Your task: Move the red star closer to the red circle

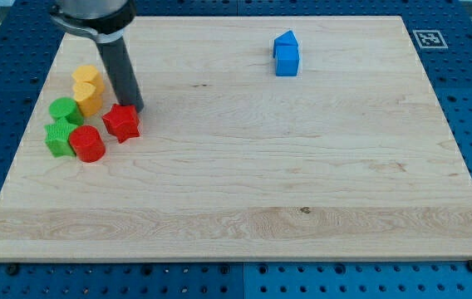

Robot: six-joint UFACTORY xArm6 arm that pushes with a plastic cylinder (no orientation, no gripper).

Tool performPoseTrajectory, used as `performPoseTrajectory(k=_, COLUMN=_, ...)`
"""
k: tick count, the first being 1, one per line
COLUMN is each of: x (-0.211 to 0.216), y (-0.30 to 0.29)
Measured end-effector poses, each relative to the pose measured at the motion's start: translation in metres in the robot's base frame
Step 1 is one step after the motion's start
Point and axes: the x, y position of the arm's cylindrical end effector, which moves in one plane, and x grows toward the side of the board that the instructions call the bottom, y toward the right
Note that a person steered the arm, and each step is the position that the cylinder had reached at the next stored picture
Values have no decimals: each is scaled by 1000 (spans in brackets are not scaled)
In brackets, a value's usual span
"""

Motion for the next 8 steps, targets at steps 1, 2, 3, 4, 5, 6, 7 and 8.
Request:
performPoseTrajectory(k=1, x=3, y=30)
performPoseTrajectory(k=2, x=35, y=34)
performPoseTrajectory(k=3, x=40, y=15)
performPoseTrajectory(k=4, x=40, y=13)
performPoseTrajectory(k=5, x=40, y=7)
performPoseTrajectory(k=6, x=39, y=-3)
performPoseTrajectory(k=7, x=35, y=-6)
performPoseTrajectory(k=8, x=35, y=-6)
